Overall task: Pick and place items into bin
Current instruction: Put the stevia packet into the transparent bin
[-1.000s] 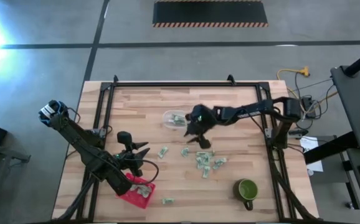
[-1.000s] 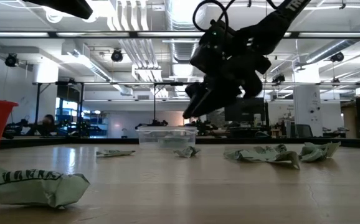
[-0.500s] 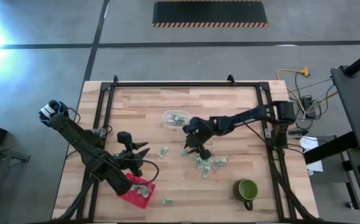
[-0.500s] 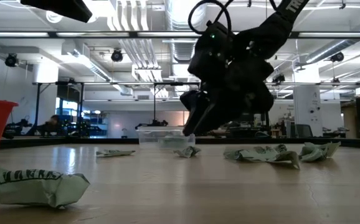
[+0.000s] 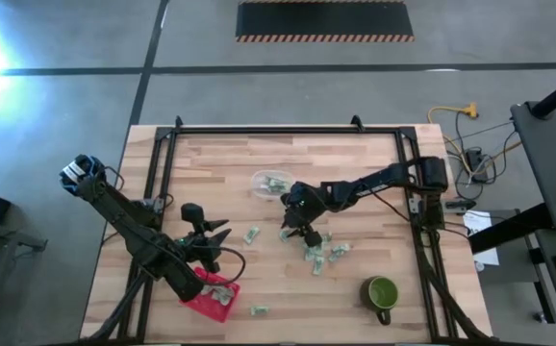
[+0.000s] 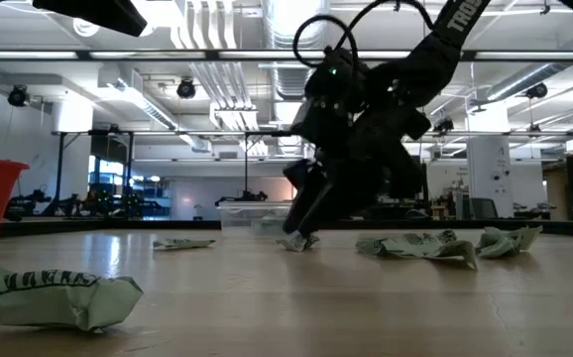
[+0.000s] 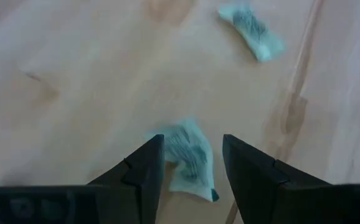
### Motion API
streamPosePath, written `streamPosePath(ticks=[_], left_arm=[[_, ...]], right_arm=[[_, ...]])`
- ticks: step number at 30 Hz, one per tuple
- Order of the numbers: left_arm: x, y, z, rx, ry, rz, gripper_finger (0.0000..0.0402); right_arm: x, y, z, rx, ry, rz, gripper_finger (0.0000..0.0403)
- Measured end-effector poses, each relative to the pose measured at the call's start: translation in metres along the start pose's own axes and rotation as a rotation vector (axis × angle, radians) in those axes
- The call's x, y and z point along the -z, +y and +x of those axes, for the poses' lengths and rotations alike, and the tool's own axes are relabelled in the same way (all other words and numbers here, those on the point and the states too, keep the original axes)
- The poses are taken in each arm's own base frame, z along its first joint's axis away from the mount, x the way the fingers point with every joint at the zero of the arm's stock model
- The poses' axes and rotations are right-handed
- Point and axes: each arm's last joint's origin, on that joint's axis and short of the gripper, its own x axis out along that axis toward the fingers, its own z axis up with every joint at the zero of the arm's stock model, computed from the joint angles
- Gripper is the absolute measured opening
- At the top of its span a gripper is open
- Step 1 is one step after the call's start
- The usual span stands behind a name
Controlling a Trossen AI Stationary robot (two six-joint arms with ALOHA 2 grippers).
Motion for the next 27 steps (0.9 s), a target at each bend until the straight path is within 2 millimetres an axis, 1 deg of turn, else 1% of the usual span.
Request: streamPosePath(ticks=[3, 7, 11, 15, 27], left_arm=[[-0.0001, -0.0001, 0.0001, 0.0, 0.0, -0.002, 0.0106], [0.0004, -0.0001, 0.0003, -0.001, 0.001, 0.002, 0.0106], [0.0005, -0.0001, 0.0003, -0.001, 0.001, 0.002, 0.0106], [0.0006, -0.0002, 0.0003, -0.001, 0.002, 0.002, 0.0106], [0.0007, -0.0002, 0.0003, -0.001, 0.002, 0.003, 0.0106]], right_arm=[[0.0057, -0.0014, 0.0068, -0.012, 0.027, 0.011, 0.0169], [0.0023, -0.0025, 0.0055, -0.025, 0.066, 0.027, 0.0184], [-0.0002, -0.0027, 0.0036, -0.026, 0.072, 0.039, 0.0183], [0.0011, -0.0026, 0.0045, -0.028, 0.076, 0.03, 0.0159], [0.0005, -0.0024, 0.0034, -0.03, 0.076, -0.006, 0.005]])
